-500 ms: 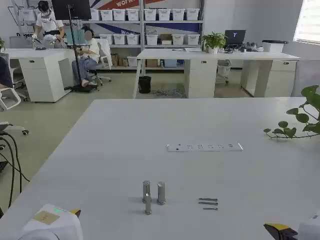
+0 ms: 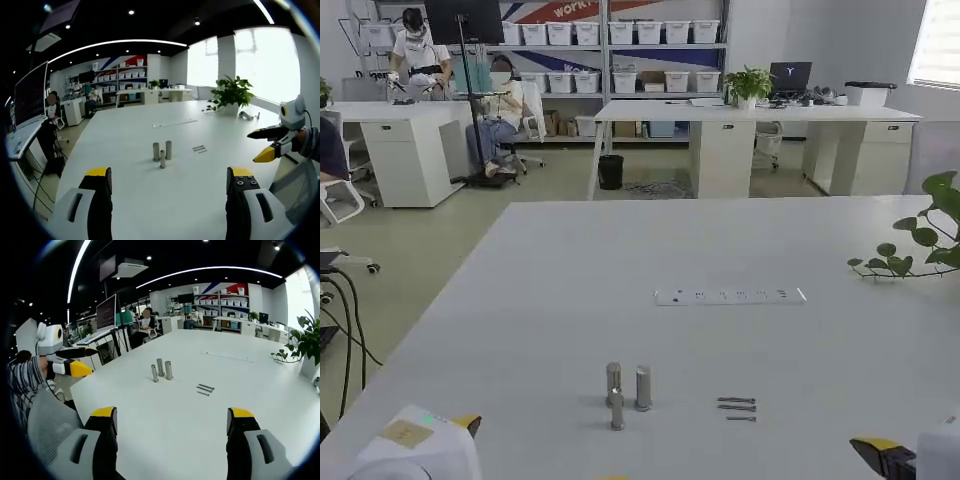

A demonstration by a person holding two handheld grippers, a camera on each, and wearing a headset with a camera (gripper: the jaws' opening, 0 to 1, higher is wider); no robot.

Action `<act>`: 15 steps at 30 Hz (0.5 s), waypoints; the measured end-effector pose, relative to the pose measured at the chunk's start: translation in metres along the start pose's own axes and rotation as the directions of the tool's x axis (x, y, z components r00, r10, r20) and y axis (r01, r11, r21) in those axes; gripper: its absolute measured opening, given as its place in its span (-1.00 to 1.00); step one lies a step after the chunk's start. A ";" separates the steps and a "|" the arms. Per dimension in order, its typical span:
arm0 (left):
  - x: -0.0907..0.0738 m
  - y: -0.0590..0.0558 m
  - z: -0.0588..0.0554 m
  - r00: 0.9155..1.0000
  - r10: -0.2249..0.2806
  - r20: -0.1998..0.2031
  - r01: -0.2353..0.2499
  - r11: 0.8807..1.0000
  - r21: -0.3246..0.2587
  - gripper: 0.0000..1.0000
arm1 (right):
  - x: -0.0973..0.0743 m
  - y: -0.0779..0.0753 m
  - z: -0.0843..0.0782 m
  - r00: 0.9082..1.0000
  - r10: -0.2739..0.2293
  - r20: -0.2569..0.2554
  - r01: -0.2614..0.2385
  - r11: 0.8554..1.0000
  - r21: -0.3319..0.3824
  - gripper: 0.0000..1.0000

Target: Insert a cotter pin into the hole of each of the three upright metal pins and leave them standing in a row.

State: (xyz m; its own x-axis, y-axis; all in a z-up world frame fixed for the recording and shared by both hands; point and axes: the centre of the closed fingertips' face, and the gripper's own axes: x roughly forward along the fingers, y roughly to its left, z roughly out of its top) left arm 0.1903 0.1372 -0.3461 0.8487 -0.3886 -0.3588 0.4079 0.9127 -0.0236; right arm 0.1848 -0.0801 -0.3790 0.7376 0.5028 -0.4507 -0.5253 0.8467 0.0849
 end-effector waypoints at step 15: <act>0.001 -0.001 -0.003 1.000 -0.006 -0.005 0.006 1.000 0.002 0.86 | 0.003 -0.003 -0.001 1.000 0.003 -0.005 -0.003 1.000 -0.003 0.78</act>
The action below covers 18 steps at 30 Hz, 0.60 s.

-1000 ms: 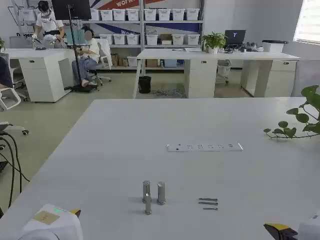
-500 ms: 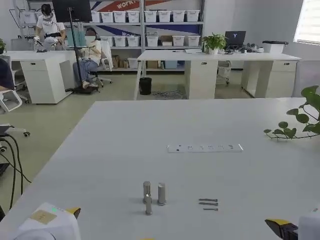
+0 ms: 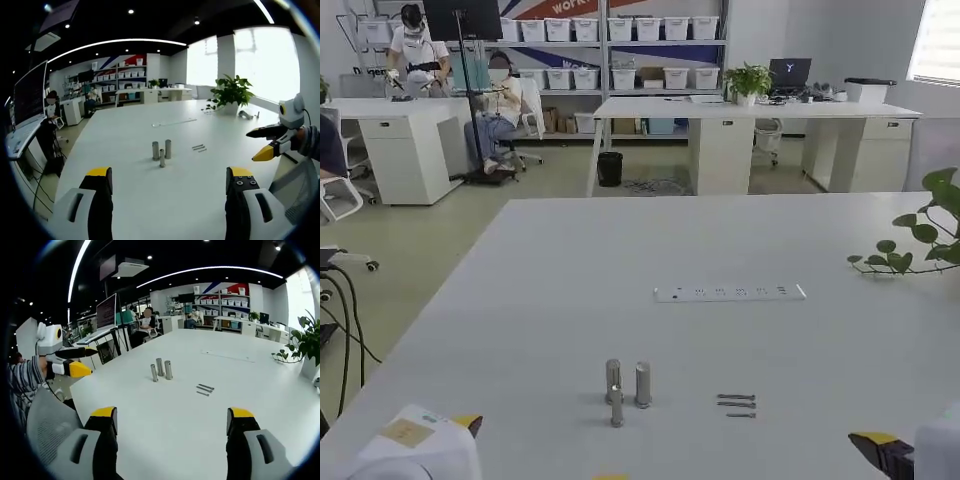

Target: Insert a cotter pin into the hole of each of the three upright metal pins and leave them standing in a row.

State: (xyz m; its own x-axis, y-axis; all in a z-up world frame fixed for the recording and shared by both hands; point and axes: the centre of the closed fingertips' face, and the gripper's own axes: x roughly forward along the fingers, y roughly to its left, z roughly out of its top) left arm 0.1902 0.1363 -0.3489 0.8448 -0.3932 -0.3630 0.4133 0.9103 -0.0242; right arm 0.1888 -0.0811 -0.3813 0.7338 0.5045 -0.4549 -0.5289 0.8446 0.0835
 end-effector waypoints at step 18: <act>0.002 0.001 -0.003 1.000 0.000 -0.011 0.000 1.000 0.007 0.81 | 0.003 -0.001 0.000 1.000 0.010 -0.003 -0.010 1.000 0.004 0.73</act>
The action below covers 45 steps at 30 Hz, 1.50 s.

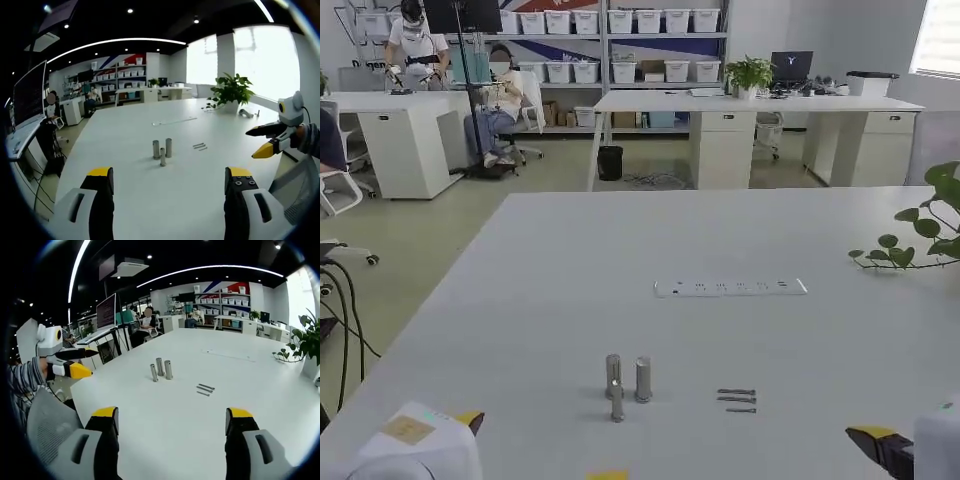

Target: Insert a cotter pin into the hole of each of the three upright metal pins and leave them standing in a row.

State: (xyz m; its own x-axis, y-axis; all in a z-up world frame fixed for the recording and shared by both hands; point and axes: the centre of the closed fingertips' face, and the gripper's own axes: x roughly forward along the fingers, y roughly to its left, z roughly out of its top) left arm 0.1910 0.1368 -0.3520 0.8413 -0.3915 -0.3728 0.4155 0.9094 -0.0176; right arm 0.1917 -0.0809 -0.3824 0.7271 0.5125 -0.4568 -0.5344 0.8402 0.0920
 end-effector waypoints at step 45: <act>0.051 0.000 -0.014 0.998 -0.053 -0.046 0.054 0.998 0.021 0.36 | 0.009 -0.011 0.012 0.999 0.021 0.027 -0.022 1.000 0.018 0.55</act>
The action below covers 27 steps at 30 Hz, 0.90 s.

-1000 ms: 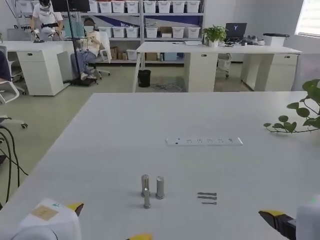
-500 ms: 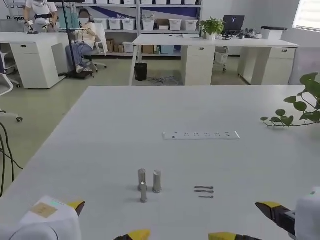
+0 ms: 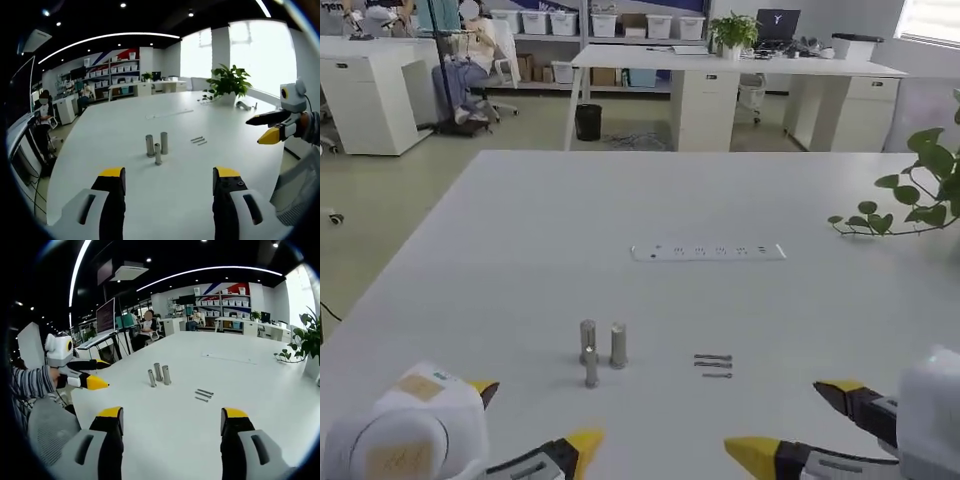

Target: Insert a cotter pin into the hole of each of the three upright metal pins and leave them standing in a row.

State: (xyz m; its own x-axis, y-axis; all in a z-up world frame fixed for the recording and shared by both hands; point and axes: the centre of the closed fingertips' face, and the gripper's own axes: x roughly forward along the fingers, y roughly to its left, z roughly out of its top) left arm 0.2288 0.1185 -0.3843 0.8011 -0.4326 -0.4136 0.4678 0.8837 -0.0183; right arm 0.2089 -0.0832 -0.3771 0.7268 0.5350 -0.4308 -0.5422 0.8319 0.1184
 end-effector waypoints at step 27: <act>0.106 0.024 -0.012 0.999 -0.040 -0.030 0.042 0.997 0.061 -0.17 | 0.031 -0.015 -0.001 1.000 -0.009 0.009 0.008 0.998 0.056 0.42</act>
State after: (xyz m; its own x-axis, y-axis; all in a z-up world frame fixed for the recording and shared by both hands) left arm 0.3207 0.0960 -0.4401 0.7702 -0.4621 -0.4396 0.5226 0.8524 0.0196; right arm 0.2390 -0.0794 -0.3934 0.7351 0.5291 -0.4238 -0.5116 0.8432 0.1652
